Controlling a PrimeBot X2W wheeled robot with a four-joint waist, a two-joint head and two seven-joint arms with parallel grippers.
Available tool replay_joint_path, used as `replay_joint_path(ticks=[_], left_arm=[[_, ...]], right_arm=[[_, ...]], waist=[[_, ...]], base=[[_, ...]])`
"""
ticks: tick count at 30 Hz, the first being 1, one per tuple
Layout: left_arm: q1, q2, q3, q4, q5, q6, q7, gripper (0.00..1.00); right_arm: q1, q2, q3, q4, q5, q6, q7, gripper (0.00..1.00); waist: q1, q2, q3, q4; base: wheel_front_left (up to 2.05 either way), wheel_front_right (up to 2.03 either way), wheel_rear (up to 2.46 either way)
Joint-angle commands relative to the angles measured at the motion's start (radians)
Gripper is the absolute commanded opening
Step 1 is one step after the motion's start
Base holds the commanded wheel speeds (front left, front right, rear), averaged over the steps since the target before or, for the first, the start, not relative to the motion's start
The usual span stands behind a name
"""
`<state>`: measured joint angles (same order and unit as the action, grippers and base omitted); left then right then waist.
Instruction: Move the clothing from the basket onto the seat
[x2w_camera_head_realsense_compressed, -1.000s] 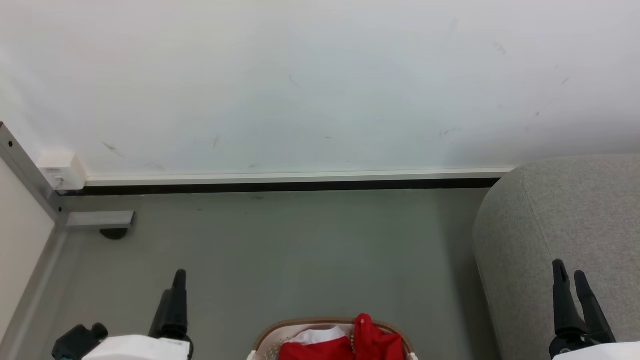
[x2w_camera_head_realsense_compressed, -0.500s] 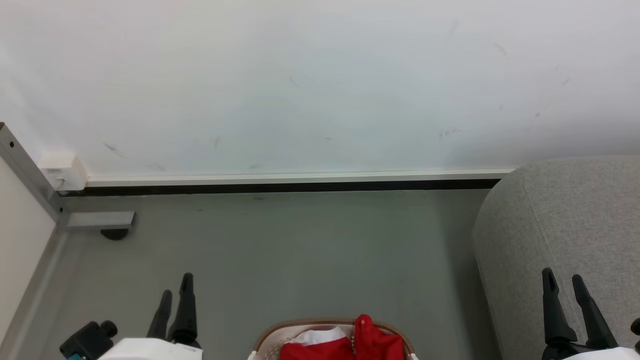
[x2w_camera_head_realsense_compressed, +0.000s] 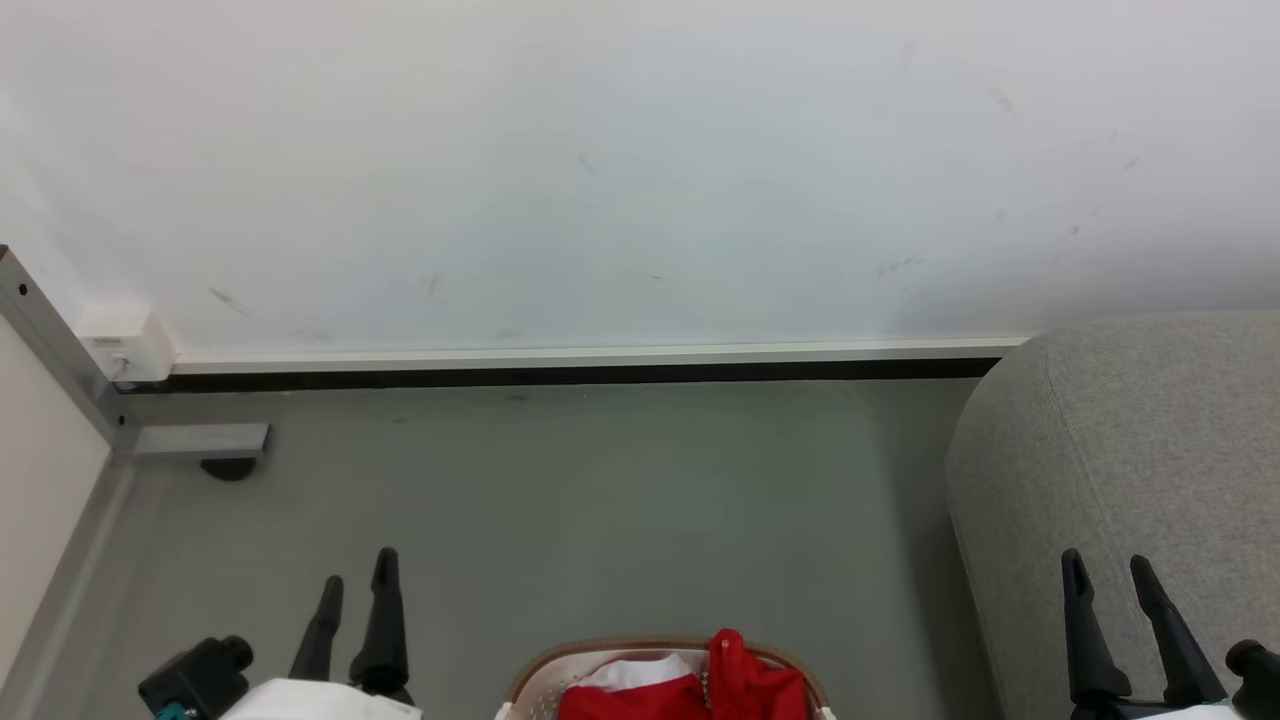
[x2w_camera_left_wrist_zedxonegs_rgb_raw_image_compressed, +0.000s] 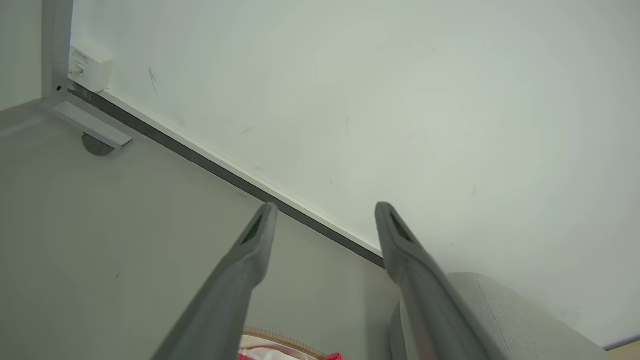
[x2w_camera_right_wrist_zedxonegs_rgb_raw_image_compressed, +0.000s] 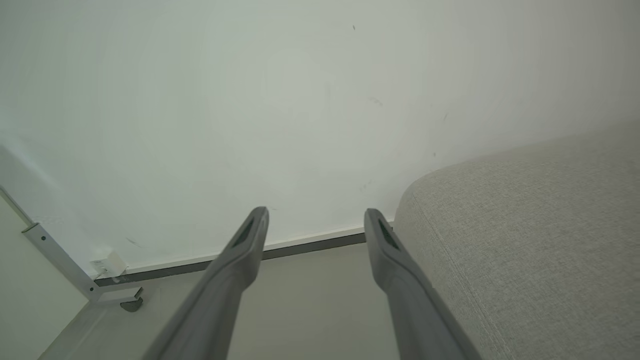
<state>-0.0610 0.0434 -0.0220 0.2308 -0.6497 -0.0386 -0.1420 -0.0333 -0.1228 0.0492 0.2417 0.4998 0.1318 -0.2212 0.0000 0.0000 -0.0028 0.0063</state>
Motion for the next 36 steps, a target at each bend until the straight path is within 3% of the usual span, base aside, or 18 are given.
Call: replay_joint_path(ticks=[1, 36], left_arm=[[-0.002, 0.008, -0.001, -0.004, 0.025, 0.0, -0.007, 1.0], [0.01, 0.01, -0.031, 0.054, 0.382, -0.014, -0.088, 1.0]], right_arm=[[0.003, -0.001, -0.01, -0.004, -0.026, -0.001, -0.007, 1.0], [0.029, 0.049, -0.047, 0.036, -0.333, -0.002, -0.032, 1.0]], waist=[[0.0, 0.0, 0.0, 0.0], [0.0, 0.0, 0.0, 0.006]], base=[[0.0, 0.0, 0.0], [0.0, 0.0, 0.0]])
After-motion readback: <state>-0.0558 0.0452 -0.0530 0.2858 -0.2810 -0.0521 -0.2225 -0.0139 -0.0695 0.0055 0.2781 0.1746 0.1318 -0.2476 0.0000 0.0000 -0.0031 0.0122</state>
